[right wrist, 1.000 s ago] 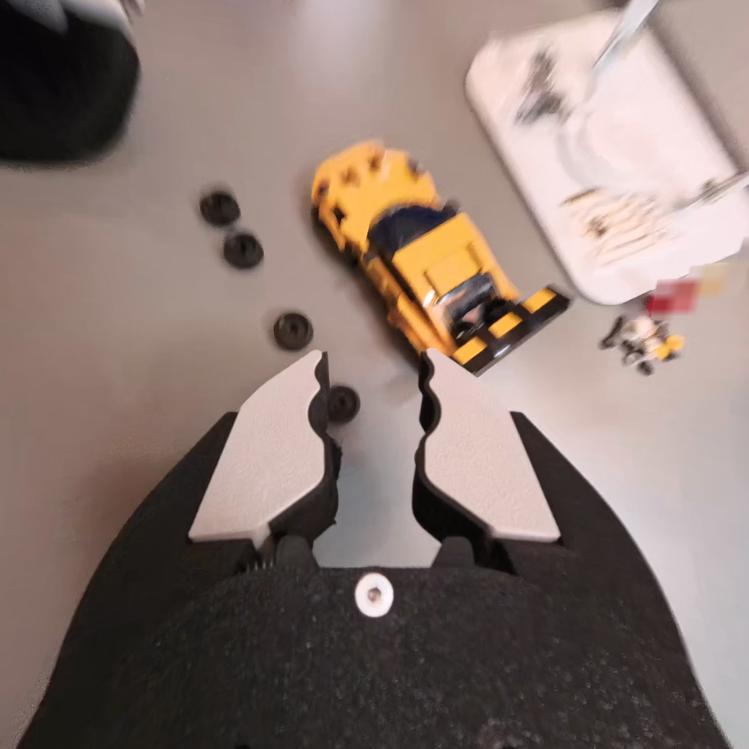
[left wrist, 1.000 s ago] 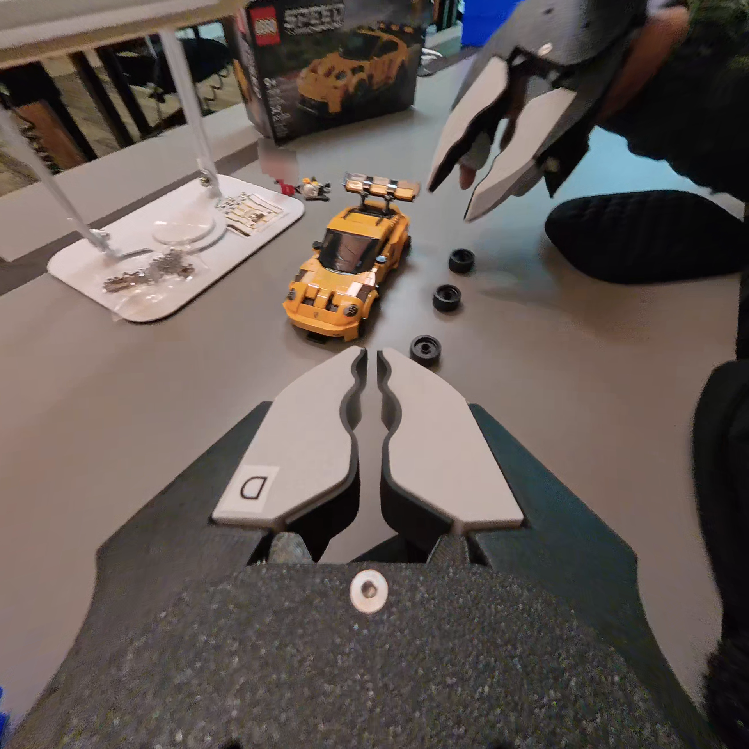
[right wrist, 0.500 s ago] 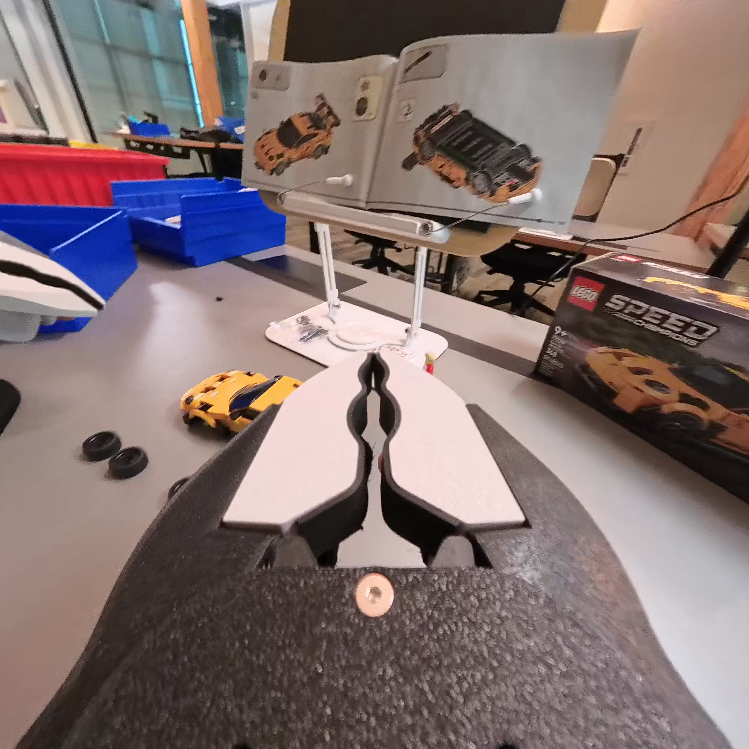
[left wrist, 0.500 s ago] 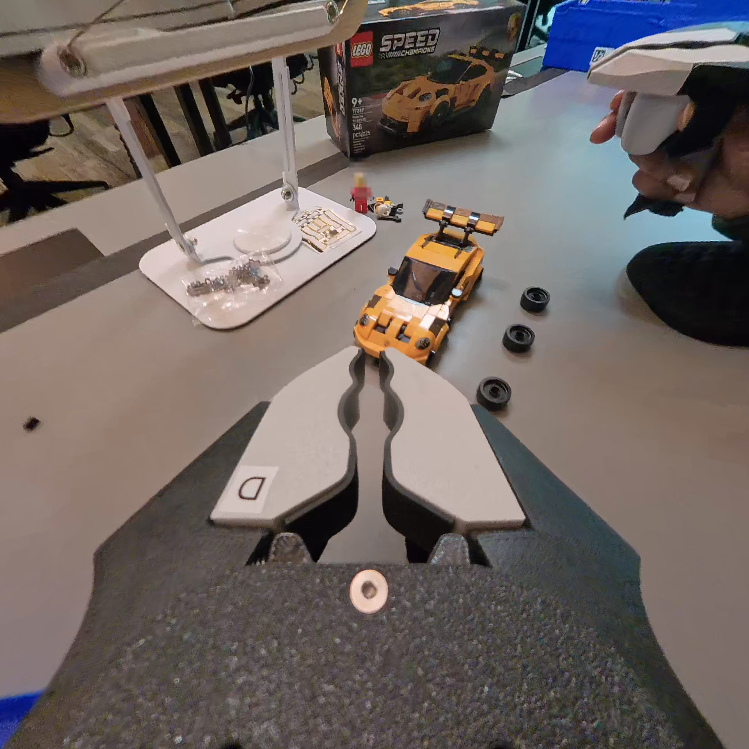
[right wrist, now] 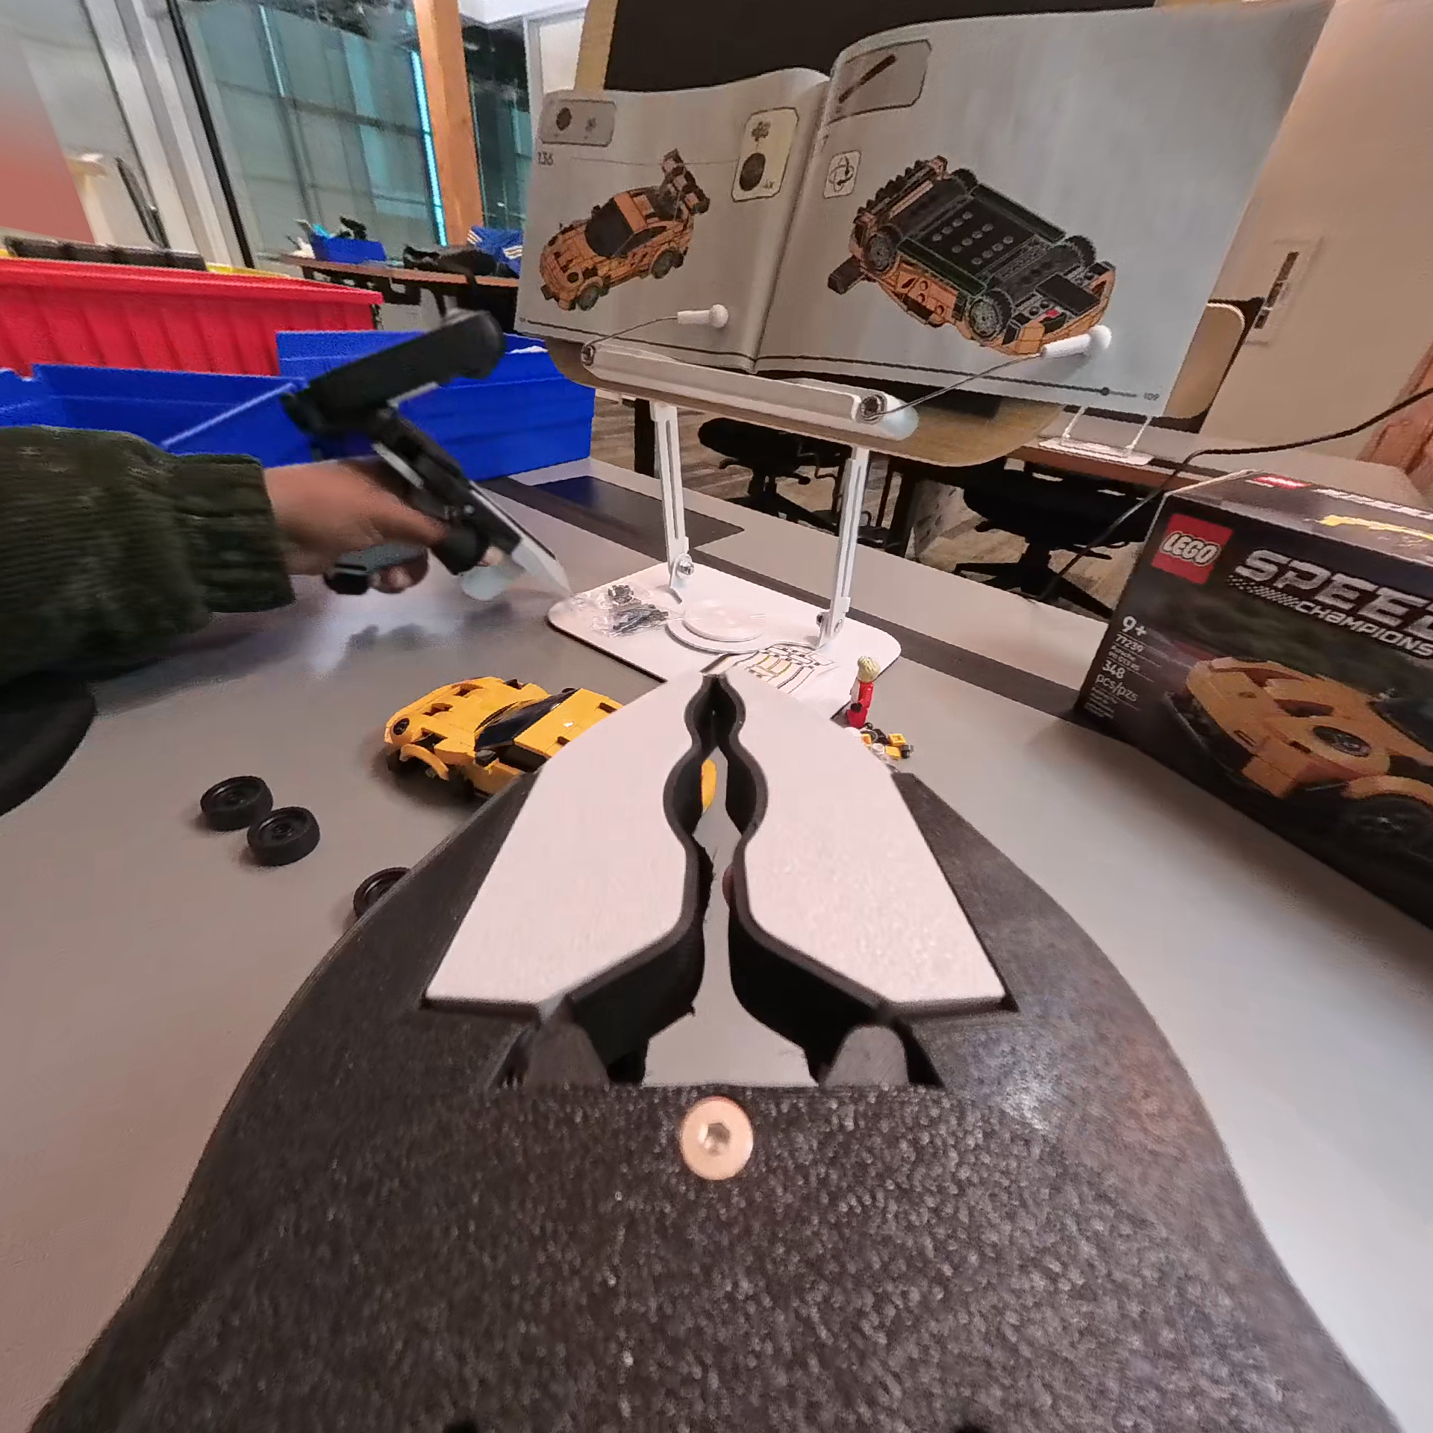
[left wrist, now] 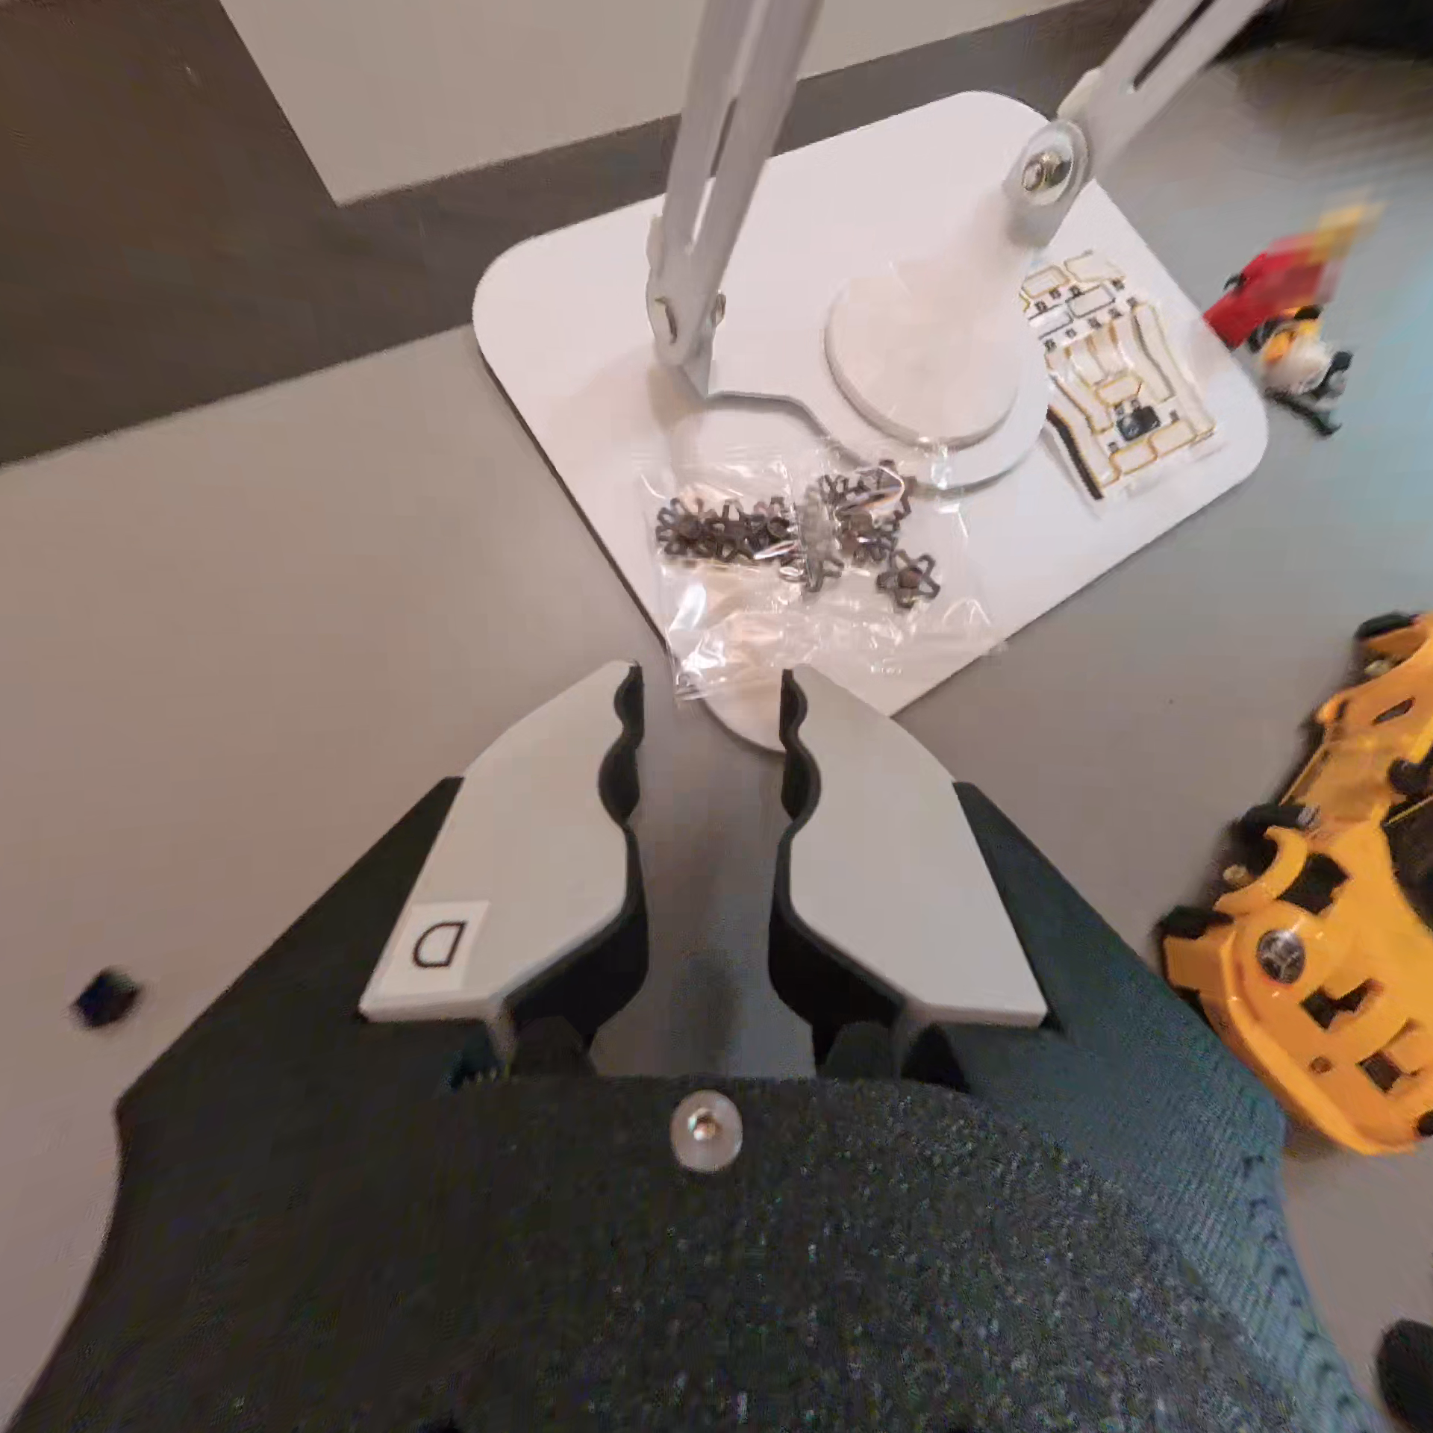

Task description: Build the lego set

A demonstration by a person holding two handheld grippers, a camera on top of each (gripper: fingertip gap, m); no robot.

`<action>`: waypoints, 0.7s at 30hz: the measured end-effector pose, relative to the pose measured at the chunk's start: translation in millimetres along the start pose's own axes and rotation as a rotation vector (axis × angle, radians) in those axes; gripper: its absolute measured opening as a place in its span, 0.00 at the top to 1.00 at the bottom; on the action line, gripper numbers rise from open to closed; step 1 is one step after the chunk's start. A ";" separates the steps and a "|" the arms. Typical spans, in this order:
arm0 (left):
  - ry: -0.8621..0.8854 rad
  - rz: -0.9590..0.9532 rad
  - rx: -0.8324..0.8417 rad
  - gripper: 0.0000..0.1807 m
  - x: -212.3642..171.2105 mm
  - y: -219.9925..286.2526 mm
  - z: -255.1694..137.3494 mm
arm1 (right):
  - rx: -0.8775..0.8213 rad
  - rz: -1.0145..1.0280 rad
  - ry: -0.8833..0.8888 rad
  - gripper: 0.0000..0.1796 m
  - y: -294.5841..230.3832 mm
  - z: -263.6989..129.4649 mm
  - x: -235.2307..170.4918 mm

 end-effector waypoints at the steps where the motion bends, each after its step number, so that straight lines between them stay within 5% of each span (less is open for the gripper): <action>1: -0.006 -0.033 -0.013 0.81 -1.1 -1.1 4.3 | 0.006 0.005 -0.001 1.00 0.3 0.2 -0.6; 9: -0.044 -0.010 0.021 0.89 -1.3 -1.3 14.1 | 0.022 0.056 -0.010 1.00 4.1 0.6 -3.7; 12: -0.011 -0.024 0.034 1.00 -2.1 -7.2 9.8 | 0.017 0.047 -0.010 1.00 5.3 -0.2 -3.9; 21: 0.124 -0.039 -0.041 1.00 8.4 6.7 -29.8 | 0.007 -0.001 -0.007 1.00 4.9 -2.4 -2.8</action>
Point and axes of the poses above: each gripper's, where its closed fingertips meet, z out along the fingers, x out of its top, y = z × x across the jaws, the point moved 3 cm from there along -z, back along the fingers, and after that the axes turned 13 degrees about y, right-handed, at the moved point
